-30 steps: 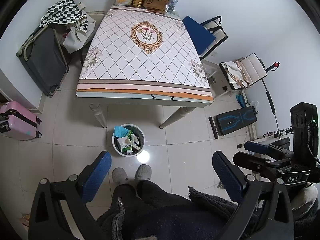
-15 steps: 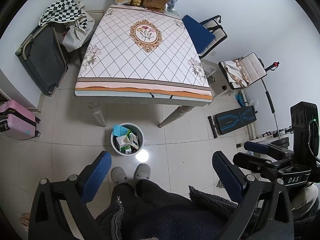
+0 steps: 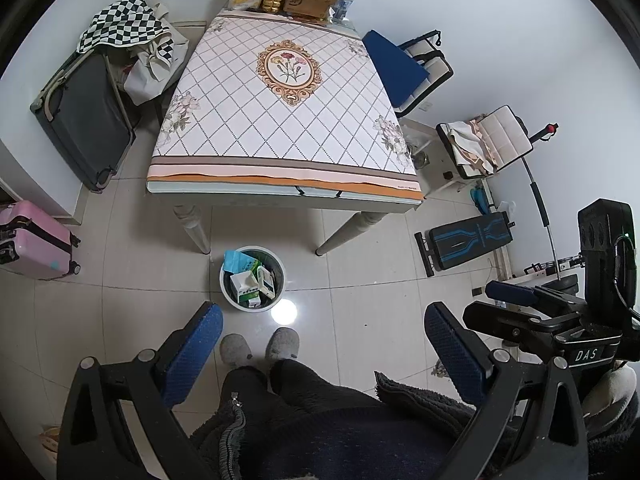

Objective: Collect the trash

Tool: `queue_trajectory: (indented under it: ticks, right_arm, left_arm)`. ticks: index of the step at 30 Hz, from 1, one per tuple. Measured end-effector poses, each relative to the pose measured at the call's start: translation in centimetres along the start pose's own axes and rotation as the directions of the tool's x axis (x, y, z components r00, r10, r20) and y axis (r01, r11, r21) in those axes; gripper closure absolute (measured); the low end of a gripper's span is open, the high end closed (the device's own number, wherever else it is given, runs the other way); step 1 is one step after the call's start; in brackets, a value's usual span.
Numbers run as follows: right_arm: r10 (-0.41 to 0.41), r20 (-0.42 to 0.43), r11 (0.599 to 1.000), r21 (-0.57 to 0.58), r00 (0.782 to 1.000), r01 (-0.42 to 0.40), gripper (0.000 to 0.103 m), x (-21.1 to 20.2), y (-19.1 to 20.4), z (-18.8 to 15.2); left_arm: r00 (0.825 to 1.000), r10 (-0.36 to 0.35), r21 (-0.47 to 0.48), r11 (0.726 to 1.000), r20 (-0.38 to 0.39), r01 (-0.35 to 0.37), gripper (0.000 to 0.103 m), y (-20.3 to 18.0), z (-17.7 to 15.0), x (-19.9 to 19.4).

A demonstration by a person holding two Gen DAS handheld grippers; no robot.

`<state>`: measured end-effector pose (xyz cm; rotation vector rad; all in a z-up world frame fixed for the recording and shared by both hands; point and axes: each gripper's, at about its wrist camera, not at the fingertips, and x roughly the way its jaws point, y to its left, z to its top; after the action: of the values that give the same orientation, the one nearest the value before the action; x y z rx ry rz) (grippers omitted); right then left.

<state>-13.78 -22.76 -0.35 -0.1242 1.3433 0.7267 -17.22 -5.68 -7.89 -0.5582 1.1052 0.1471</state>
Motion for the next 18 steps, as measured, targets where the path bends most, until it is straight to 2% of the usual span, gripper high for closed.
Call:
queue_trajectory:
  ticks: [18]
  right_arm:
    - [0.005, 0.002, 1.000, 0.001, 1.000, -0.005, 0.000, -0.28, -0.60, 0.08]
  left_arm:
    - [1.000, 0.007, -0.003, 1.000, 0.001, -0.007, 0.000, -0.41, 0.00, 0.03]
